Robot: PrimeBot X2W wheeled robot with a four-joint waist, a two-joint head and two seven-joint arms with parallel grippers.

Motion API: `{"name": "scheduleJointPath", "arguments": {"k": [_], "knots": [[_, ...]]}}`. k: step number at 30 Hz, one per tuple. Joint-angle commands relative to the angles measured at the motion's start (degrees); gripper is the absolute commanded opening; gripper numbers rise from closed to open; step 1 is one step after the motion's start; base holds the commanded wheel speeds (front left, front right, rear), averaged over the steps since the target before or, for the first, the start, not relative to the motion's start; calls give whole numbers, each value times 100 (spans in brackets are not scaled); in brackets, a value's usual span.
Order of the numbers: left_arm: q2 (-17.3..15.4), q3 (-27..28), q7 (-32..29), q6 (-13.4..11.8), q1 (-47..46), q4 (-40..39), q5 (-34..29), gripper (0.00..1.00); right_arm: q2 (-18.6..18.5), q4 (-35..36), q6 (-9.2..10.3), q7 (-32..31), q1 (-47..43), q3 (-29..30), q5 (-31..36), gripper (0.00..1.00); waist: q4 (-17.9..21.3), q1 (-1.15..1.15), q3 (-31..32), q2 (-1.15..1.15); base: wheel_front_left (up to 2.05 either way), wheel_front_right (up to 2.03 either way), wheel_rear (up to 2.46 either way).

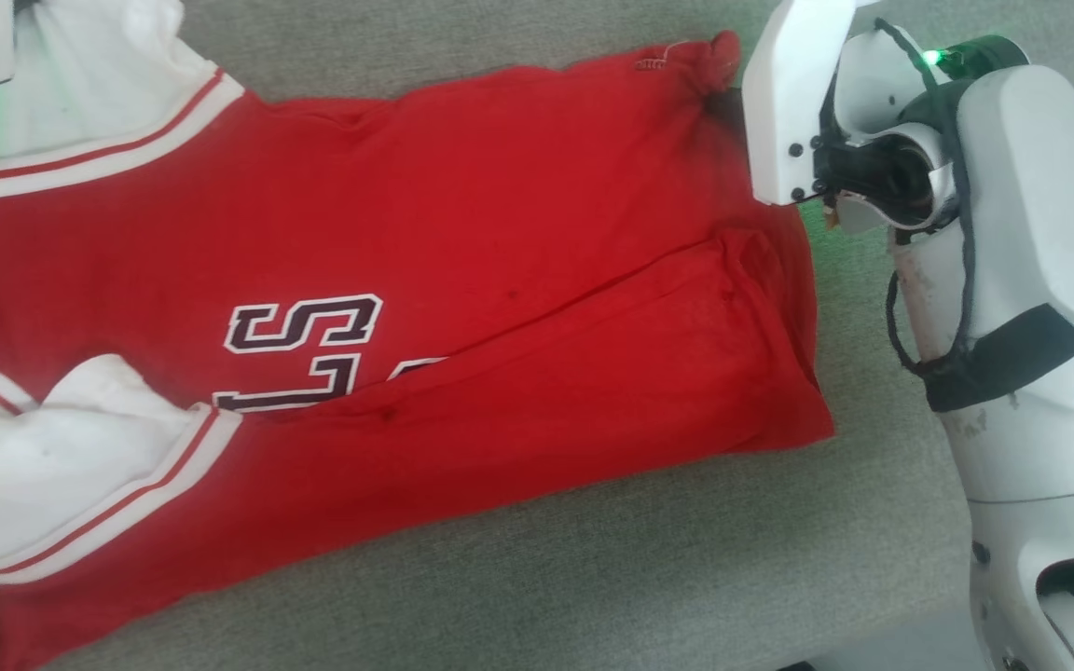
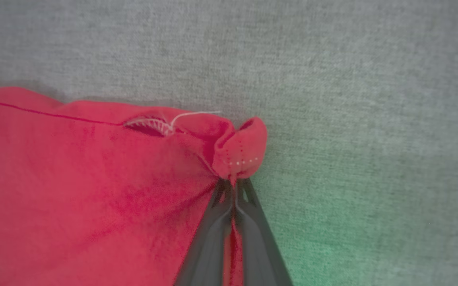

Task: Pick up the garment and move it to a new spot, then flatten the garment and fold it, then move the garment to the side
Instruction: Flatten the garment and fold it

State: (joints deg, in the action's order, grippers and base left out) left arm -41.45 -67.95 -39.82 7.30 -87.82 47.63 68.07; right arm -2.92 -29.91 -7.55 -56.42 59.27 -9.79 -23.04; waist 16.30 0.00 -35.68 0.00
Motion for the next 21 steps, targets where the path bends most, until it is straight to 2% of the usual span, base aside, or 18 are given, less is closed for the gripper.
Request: {"name": "scheduleJointPath", "arguments": {"k": [1,11,21], "knots": [[82,-142,-76,21,363,33,33,0,5,-195,12,-53,-183,-20,27,0,-44,0,42,0,0,0,0],[127,-125,-83,19,258,-137,336,0,3,-98,13,223,-440,369,439,0,-443,0,517,0,0,0,0],[99,-60,131,20,425,-385,565,0,5,559,10,211,-920,621,765,0,-786,0,1076,0,0,0,0]]}}
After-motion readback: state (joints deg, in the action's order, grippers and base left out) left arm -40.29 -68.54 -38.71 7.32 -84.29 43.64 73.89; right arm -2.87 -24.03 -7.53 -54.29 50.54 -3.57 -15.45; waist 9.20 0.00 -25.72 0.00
